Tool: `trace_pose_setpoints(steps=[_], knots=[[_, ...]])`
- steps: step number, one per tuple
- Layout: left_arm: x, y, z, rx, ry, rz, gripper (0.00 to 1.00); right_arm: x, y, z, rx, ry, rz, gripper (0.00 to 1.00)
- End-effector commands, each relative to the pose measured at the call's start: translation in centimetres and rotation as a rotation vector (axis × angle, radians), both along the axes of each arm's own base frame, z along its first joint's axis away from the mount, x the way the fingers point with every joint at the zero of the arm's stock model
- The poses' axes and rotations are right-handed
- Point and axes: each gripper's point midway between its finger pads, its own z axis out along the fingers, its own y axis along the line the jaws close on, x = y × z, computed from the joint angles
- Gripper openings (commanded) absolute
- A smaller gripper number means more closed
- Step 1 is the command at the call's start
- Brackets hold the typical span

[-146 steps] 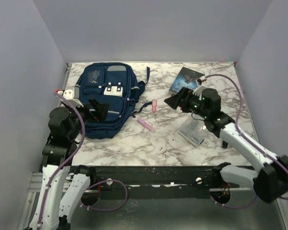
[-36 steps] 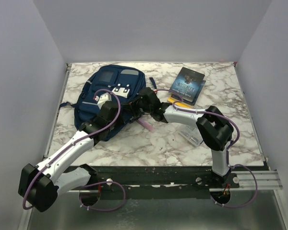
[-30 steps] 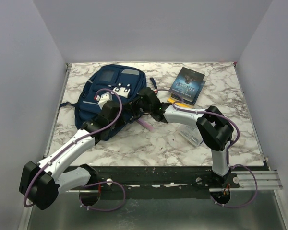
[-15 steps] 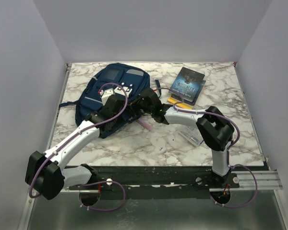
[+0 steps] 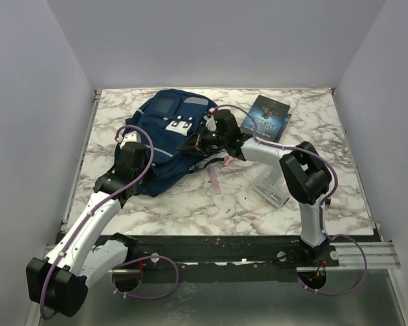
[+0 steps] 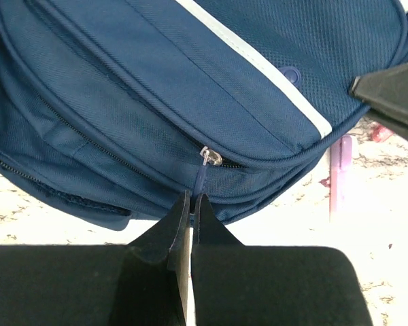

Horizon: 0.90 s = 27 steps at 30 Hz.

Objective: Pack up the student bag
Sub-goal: Unzip the student bag at the center of the board.

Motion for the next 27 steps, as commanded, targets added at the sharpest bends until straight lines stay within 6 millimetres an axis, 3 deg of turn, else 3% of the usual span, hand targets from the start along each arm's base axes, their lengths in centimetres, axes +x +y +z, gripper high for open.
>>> trace_pose_setpoints(steps=[1,4,9,10,14,19,21,25,27], knots=[[-0.8,1.4,-1.9,0.068,0.066,-0.004,0.00,-0.7,1.0,1.8,0.030,-0.127,0.257,0.01],[-1.0,-0.5,-1.6,-0.011,0.056,-0.083,0.00,0.4,1.4,1.8,-0.012,-0.165,0.278,0.01],[-1.5,-5.1,-1.1,-0.165,0.050,-0.302,0.00,1.9,2.0,0.0,-0.110,-0.189,0.308,0.02],[-1.6,-5.2,-1.1,-0.173,0.054,-0.311,0.00,2.0,1.8,-0.7,-0.132,-0.190,0.305,0.05],[-1.6,-6.5,-0.3,-0.235,0.053,-0.350,0.00,2.4,-0.1,-2.4,-0.245,-0.211,0.210,0.34],[-1.9,-8.2,-0.5,-0.323,0.073,-0.393,0.00,1.4,-3.4,-0.5,-0.339,-0.305,0.131,0.65],[-1.9,-8.4,-1.0,-0.338,0.088,-0.392,0.00,1.0,-4.8,0.2,-0.376,-0.323,0.086,0.72],[-1.6,-8.7,-1.4,-0.352,0.105,-0.389,0.00,-1.2,-5.1,1.0,-0.258,-0.259,0.047,0.74],[-1.3,-9.0,-1.3,-0.358,0.103,-0.396,0.00,-2.5,-3.9,2.4,-0.098,-0.222,0.063,0.72]])
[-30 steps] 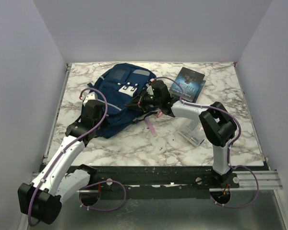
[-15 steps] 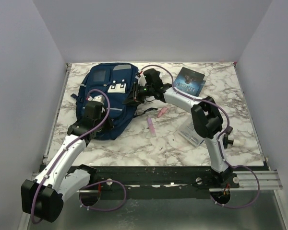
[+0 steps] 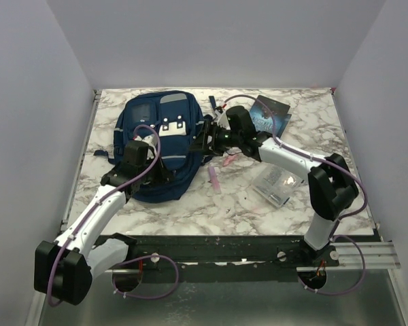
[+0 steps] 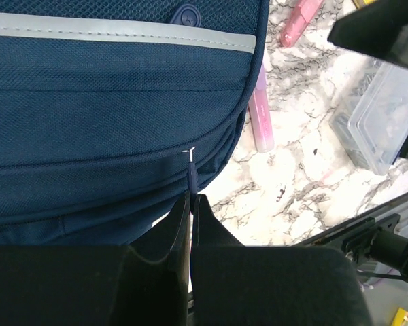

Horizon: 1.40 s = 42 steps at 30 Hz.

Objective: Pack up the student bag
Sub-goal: Unzip the student bag at the center of the board.

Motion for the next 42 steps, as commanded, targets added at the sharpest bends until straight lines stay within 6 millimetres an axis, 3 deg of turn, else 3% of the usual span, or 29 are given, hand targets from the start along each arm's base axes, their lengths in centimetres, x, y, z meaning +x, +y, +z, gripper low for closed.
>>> trace_pose_setpoints(steps=[1,4,17,23,29,36,42], knots=[[0.6,-1.6,0.7,-0.072,-0.012,-0.044,0.00,-1.8,1.4,1.7,0.229,0.079,0.002,0.70],[0.8,-1.8,0.8,-0.077,-0.008,-0.056,0.00,-2.7,2.3,2.3,0.312,0.125,-0.005,0.68],[0.2,-2.7,1.2,-0.139,0.003,-0.083,0.00,-2.5,3.5,-0.3,0.433,0.301,-0.081,0.58],[0.3,-3.3,1.7,-0.174,-0.003,-0.094,0.00,-2.2,3.1,-1.6,0.381,0.304,-0.119,0.58],[0.6,-3.1,1.6,-0.159,-0.013,-0.091,0.00,-3.2,2.3,-1.9,0.364,0.283,-0.110,0.63],[0.4,-3.2,1.2,-0.152,-0.006,-0.106,0.00,-3.7,2.1,-0.9,0.385,0.251,-0.089,0.67],[0.0,-3.5,0.8,-0.169,0.020,-0.122,0.00,-2.9,3.1,-1.1,0.412,0.276,-0.092,0.59]])
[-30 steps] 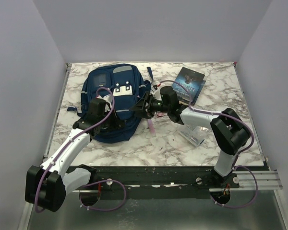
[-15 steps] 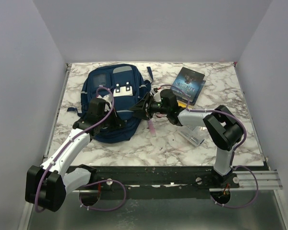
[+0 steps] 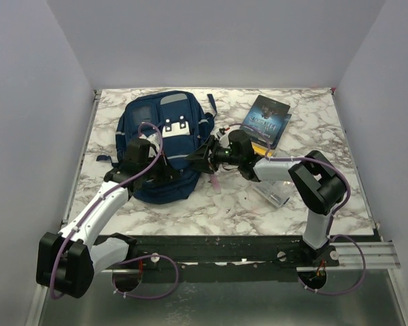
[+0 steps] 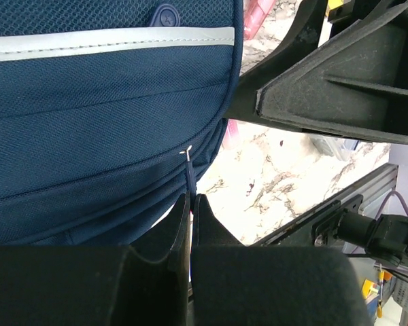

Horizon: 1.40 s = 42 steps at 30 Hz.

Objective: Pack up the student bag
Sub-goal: Unzip the student bag at the center of the board.

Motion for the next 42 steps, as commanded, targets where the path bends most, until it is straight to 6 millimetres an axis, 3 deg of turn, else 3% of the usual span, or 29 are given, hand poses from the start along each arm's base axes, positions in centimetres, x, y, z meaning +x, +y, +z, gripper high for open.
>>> trace_pose_setpoints(steps=[1,5,12,17,26,29,32,41,42], knots=[[-0.4,-1.1,0.3,-0.048,-0.006,-0.054,0.00,0.5,1.4,1.5,0.052,-0.035,0.009,0.55],[-0.4,-1.0,-0.1,-0.042,0.005,-0.050,0.00,0.7,2.4,1.9,0.066,-0.041,0.015,0.41],[0.4,-0.3,-0.9,0.001,0.012,0.002,0.00,0.6,3.0,1.8,0.043,-0.047,0.005,0.34],[1.6,0.6,-1.9,0.057,0.014,0.082,0.01,0.8,3.2,1.6,0.044,-0.038,-0.003,0.02],[3.2,0.9,-2.1,0.062,-0.018,0.154,0.38,0.4,3.2,2.1,0.060,-0.023,-0.013,0.00],[3.7,1.4,-2.1,0.081,-0.030,0.180,0.40,0.4,3.4,2.3,0.065,-0.025,-0.012,0.01],[3.9,1.6,-2.1,0.095,-0.039,0.187,0.38,0.4,3.6,2.2,0.070,-0.016,-0.008,0.01],[3.0,3.2,-4.2,0.177,0.009,0.228,0.00,0.4,3.9,2.3,0.094,-0.004,-0.051,0.00],[2.8,3.0,-4.2,0.171,0.015,0.221,0.00,0.6,4.0,2.1,0.084,-0.003,-0.056,0.01]])
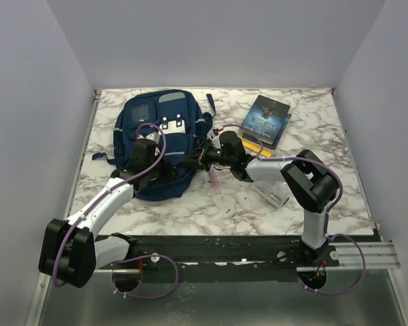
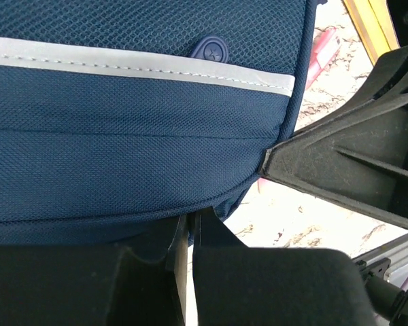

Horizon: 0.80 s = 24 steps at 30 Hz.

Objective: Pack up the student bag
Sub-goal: Unzip the student bag at the center of the board.

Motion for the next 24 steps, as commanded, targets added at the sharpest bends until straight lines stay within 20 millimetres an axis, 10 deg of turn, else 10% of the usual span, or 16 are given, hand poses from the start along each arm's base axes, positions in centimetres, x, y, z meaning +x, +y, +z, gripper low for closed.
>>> trace_pose_setpoints(steps=[1,13,19,21,24], knots=[[-0.3,1.1,-1.3,0.052,0.013,0.031,0.00,0.1,1.5,1.6,0.051,-0.042,-0.009,0.02],[-1.5,-1.1,1.6,-0.063,-0.048,-0.080,0.00,0.8,3.2,0.1,0.056,-0.036,0.009,0.38],[-1.7,0.4,0.5,-0.003,-0.027,-0.013,0.00,1.2,3.9,0.7,0.070,-0.053,0.024,0.23],[-1.6,2.3,-0.1,0.079,0.012,0.076,0.00,1.3,3.8,1.2,0.071,-0.066,0.035,0.02],[-2.1,7.7,-0.8,0.262,0.108,0.327,0.00,0.7,4.1,3.1,0.143,-0.083,0.134,0.00]])
